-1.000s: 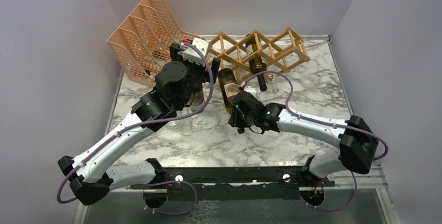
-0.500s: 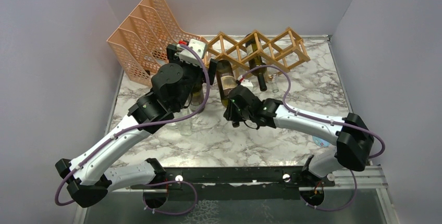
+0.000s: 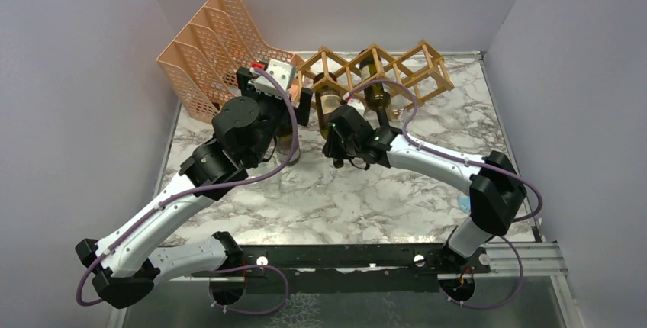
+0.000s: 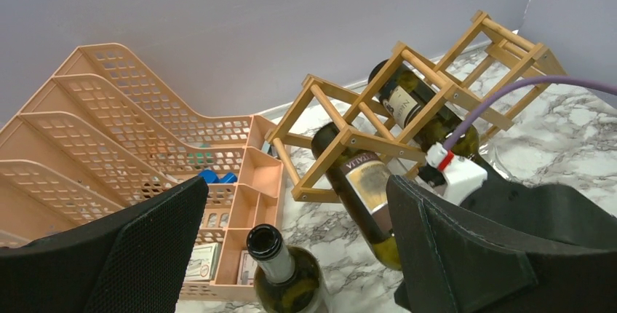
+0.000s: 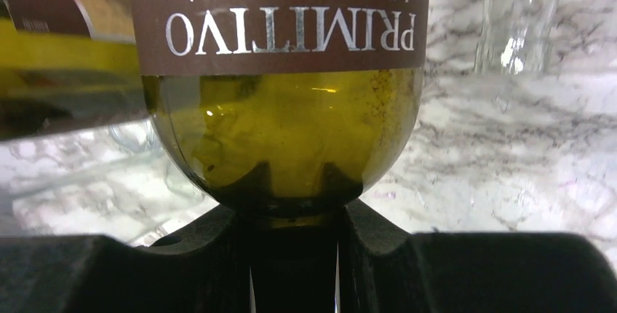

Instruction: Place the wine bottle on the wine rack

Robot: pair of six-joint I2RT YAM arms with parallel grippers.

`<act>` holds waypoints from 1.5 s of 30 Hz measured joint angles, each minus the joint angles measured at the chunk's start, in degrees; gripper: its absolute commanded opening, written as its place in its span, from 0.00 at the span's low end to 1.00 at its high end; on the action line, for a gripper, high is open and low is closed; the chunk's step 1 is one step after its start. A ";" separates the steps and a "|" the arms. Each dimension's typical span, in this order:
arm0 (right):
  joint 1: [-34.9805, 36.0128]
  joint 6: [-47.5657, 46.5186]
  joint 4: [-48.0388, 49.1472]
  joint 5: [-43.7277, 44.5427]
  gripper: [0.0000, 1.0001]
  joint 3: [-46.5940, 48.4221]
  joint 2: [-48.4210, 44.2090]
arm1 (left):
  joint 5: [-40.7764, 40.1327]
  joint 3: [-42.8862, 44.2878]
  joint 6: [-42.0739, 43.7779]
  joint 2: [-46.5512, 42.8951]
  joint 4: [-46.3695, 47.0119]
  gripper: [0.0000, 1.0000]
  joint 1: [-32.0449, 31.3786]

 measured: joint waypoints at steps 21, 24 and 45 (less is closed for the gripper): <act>-7.56 -3.61 -2.10 -5.81 0.31 16.17 13.03 | -0.02 -3.08 0.26 -4.46 0.66 0.99 0.00; -8.02 -3.63 -2.95 -6.19 0.36 17.51 13.53 | -0.02 -3.17 0.28 -4.46 0.70 0.99 0.00; -9.49 -5.01 0.24 -7.08 0.72 20.74 16.39 | -0.04 -3.54 0.96 -4.46 1.25 0.99 0.00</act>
